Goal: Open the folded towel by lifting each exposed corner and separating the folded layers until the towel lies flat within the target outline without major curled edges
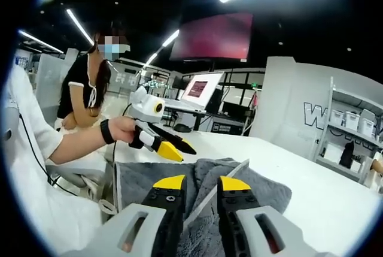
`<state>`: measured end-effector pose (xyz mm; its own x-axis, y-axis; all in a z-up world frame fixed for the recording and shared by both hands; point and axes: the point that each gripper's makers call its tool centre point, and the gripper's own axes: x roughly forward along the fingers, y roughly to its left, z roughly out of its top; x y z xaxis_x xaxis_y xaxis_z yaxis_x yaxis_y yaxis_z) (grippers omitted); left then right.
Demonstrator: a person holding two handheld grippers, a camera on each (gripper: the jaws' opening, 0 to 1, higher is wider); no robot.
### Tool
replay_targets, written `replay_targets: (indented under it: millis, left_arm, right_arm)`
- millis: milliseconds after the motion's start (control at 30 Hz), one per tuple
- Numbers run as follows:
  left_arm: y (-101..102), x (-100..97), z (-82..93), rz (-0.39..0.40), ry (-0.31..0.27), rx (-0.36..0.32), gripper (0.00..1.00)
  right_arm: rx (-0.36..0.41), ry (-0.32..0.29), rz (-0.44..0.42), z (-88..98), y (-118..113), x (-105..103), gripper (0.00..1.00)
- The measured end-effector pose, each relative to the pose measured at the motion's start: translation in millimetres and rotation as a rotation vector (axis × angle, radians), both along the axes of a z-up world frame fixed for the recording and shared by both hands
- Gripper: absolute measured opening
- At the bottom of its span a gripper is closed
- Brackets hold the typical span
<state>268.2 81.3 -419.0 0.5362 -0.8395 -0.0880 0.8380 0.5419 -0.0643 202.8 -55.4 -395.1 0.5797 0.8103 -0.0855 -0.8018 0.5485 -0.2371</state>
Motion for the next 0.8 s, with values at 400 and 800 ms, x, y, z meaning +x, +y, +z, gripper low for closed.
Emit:
replay_targets:
  millis: [400,800]
  left_arm:
    - [-6,10.4,-4.2,0.003,0.035,-0.007,0.53]
    - [-5,33.6,-6.8,0.053,0.065,-0.018,0.58]
  right_arm:
    - [-0.015,0.002,0.009,2.2,9,7,0.18]
    - [-0.021,0.013,0.001,2.8,12,19,0.27]
